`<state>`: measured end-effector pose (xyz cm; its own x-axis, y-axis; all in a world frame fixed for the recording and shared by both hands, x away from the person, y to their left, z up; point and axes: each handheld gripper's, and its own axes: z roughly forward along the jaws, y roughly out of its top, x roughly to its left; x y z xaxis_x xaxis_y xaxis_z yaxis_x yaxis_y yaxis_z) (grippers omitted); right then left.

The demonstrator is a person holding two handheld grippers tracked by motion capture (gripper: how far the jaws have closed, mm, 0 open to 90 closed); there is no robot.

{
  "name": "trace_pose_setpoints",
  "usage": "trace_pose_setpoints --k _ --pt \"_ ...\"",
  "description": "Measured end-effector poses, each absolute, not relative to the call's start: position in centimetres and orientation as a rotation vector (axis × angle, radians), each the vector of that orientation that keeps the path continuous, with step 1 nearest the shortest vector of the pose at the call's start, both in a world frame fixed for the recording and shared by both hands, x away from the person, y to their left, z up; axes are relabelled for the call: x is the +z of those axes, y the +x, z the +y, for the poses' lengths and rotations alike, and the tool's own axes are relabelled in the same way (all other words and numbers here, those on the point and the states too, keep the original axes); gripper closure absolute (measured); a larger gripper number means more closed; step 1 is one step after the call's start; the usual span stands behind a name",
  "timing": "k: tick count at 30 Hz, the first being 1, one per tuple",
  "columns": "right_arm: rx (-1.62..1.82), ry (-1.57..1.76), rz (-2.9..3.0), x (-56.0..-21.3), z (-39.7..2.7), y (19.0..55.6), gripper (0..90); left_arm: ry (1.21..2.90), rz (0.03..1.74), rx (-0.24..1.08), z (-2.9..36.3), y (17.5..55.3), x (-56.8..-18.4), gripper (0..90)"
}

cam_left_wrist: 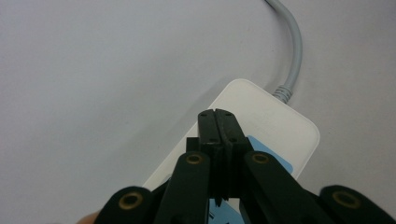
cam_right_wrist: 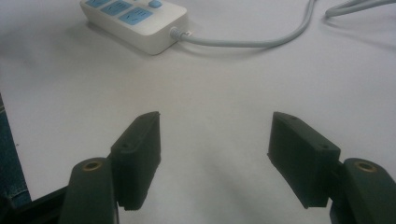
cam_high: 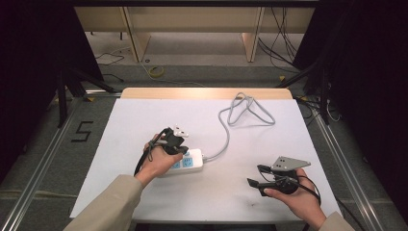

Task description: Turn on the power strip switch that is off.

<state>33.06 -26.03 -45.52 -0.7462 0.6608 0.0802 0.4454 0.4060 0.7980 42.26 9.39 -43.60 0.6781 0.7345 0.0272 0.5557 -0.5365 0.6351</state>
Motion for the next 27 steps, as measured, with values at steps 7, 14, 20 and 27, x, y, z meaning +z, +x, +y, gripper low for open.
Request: trace_pose_setpoints --k 7,14,20,27 --pt "1.258 0.968 2.415 -45.53 -26.02 33.07 34.8 2.291 0.984 0.394 9.06 42.42 -43.67 90.0" --pt "1.258 0.967 2.417 -45.54 -26.01 33.07 34.8 2.303 0.980 0.389 8.85 42.62 -43.68 89.9" --pt "1.257 0.967 2.417 -45.54 -26.03 33.07 34.8 2.313 0.978 0.390 8.62 42.79 -43.83 90.0" --pt "1.259 0.965 2.416 -45.54 -26.03 33.07 34.8 2.321 0.980 0.388 8.50 42.95 -44.02 90.0"
